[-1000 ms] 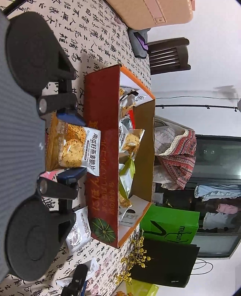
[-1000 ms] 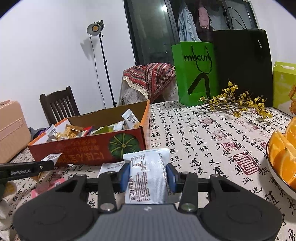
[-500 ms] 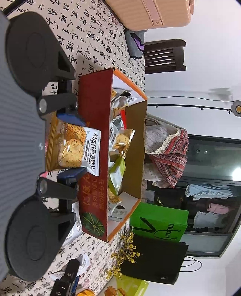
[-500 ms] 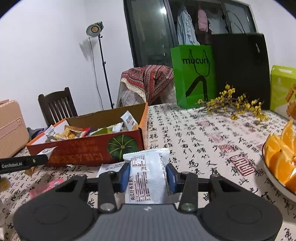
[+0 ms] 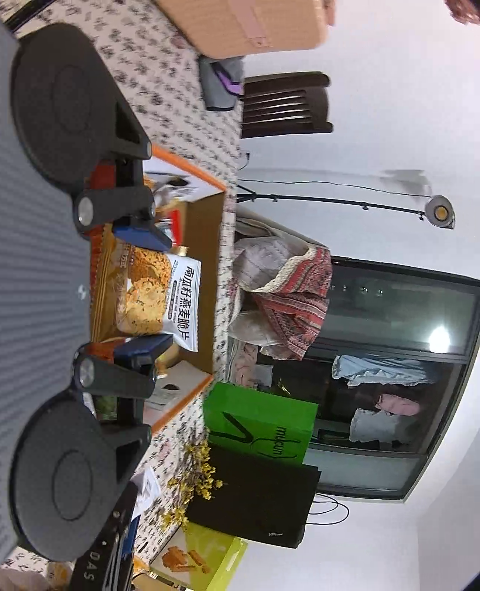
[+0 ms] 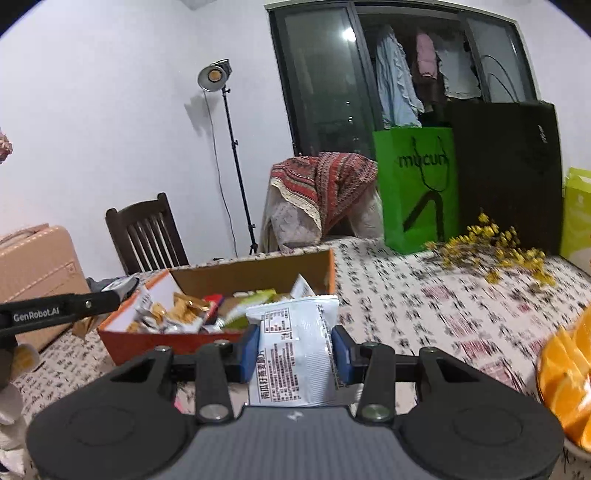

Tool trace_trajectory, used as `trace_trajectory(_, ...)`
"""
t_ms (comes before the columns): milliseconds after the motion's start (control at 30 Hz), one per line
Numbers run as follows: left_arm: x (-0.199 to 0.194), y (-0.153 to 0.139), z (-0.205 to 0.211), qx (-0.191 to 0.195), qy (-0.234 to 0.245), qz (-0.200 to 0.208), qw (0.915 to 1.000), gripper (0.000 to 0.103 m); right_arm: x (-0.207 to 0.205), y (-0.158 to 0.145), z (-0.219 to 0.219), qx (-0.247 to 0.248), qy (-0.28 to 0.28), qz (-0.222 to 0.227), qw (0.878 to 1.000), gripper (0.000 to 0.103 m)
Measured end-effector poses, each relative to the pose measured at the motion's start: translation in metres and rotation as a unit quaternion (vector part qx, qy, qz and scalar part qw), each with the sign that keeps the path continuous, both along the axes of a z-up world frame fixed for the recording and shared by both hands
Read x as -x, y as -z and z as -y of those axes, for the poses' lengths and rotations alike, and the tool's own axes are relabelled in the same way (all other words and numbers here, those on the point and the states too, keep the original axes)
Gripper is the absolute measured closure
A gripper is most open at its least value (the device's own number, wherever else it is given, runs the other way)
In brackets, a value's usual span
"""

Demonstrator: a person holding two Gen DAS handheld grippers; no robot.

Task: Organize snacks
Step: 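Carry the biscuit packet and white packet over the box with both grippers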

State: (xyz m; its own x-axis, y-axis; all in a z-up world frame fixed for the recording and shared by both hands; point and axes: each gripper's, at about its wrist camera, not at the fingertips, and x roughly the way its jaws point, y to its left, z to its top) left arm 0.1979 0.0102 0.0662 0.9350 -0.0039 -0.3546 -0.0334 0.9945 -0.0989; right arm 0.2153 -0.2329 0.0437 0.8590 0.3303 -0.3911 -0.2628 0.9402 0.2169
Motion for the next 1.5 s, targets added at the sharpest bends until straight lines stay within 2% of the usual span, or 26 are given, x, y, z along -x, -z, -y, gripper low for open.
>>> trace_trajectory(233, -0.033, -0.026, -0.003, 0.011, -0.014, 0.009, 0.9998, 0.053, -0.044, -0.028, -0.034, 0.023, -0.011, 0.003, 1.0, 0.062)
trace_trajectory(467, -0.08, -0.025, -0.005, 0.009, -0.057, 0.035, 0.9977, 0.053, -0.097, -0.035, -0.066, 0.03, -0.018, -0.004, 0.999, 0.062)
trace_trajectory(667, -0.106, -0.004, -0.019, 0.003, -0.09, 0.027, 0.9956, 0.053, -0.133, -0.023, -0.086, 0.024, -0.02, -0.012, 0.999, 0.062)
trace_trajectory(767, -0.115, 0.011, -0.029, -0.004, -0.099, 0.008, 0.9951, 0.053, -0.143, -0.012, -0.091, 0.025, -0.022, -0.013, 0.999, 0.062)
trace_trajectory(867, -0.123, 0.02, -0.038, 0.008, -0.099, -0.012, 0.995, 0.053, -0.153, 0.0, -0.089, 0.002, -0.026, -0.026, 0.999, 0.062)
trace_trajectory(1000, -0.128, 0.028, -0.039, 0.007, -0.099, -0.027, 0.9947, 0.053, -0.158, 0.009, -0.086, 0.004, -0.022, -0.026, 0.999, 0.062)
trace_trajectory(1100, -0.128, 0.03, -0.039, 0.008, -0.096, -0.025, 0.9951, 0.052, -0.159, 0.013, -0.084, 0.007, -0.02, -0.027, 0.999, 0.062)
trace_trajectory(1167, -0.126, 0.029, -0.04, 0.012, -0.096, -0.021, 0.9951, 0.047, -0.16, 0.014, -0.083, 0.011, -0.018, -0.026, 0.999, 0.061)
trace_trajectory(1200, -0.125, 0.029, -0.041, 0.017, -0.096, -0.017, 0.9951, 0.034, -0.159, 0.014, -0.083, 0.011, -0.018, -0.026, 0.999, 0.058)
trace_trajectory(1233, -0.123, 0.028, -0.042, 0.025, -0.097, -0.013, 0.9949, 0.015, -0.159, 0.015, -0.083, 0.012, -0.019, -0.028, 0.999, 0.056)
trace_trajectory(1267, -0.121, 0.027, -0.043, 0.031, -0.101, -0.008, 0.9943, 0.008, -0.159, 0.015, -0.082, 0.013, -0.019, -0.03, 0.999, 0.053)
trace_trajectory(1300, -0.119, 0.027, -0.044, 0.034, -0.109, -0.002, 0.9935, 0.0, -0.16, 0.015, -0.081, 0.012, -0.02, -0.031, 0.999, 0.045)
trace_trajectory(1333, -0.119, 0.026, -0.044, 0.037, -0.112, 0.002, 0.993, 0.0, -0.16, 0.015, -0.079, 0.009, -0.022, -0.032, 0.999, 0.04)
trace_trajectory(1400, -0.119, 0.025, -0.046, 0.047, -0.11, -0.002, 0.9929, 0.0, -0.159, 0.013, -0.076, 0.007, -0.02, -0.03, 0.999, 0.018)
trace_trajectory(1500, -0.123, 0.024, -0.048, 0.054, -0.113, -0.022, 0.9918, 0.0, -0.159, 0.01, -0.071, 0.003, -0.019, -0.034, 0.999, 0.0)
